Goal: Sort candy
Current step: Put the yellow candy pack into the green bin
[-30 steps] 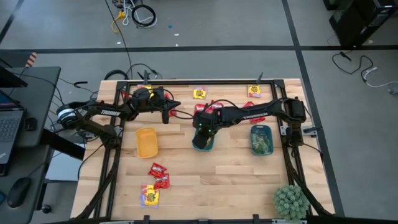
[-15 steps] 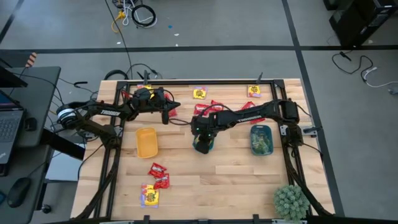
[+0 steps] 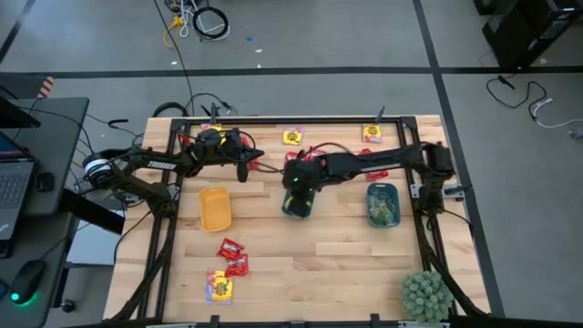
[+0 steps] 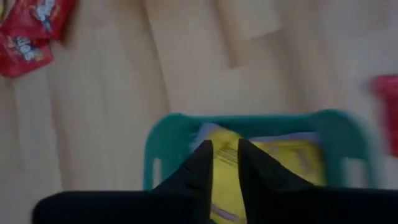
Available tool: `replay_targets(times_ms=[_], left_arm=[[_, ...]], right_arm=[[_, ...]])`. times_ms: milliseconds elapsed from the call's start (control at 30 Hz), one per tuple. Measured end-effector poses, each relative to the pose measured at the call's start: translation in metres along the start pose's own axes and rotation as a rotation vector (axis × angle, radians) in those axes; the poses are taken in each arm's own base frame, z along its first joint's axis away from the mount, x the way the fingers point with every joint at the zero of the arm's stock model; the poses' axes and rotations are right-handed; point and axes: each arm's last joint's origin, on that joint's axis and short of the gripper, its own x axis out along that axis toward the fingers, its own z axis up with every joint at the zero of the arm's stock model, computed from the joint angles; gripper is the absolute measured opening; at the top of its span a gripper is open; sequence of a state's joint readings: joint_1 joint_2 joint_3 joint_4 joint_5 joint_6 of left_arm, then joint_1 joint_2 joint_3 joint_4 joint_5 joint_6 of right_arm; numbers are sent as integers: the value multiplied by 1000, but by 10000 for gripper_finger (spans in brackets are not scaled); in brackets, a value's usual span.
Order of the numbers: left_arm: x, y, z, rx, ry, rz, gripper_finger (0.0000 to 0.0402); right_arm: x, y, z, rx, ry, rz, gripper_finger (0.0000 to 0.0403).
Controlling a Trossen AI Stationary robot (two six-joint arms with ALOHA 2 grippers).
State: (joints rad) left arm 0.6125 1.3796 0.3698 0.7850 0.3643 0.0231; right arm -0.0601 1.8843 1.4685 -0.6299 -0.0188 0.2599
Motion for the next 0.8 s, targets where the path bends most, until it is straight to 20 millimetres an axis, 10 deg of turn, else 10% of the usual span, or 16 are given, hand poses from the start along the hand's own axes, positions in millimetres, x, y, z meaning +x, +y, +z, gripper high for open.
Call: replay_targets(times_ms=[333, 800], left_arm=[[0, 0, -1, -4, 5, -1, 0], [0, 0, -4, -20, 42, -5, 0]], right_arm=[[-88, -93, -15, 221, 85, -507, 162], [-93, -251, -75, 763, 192, -660, 228]])
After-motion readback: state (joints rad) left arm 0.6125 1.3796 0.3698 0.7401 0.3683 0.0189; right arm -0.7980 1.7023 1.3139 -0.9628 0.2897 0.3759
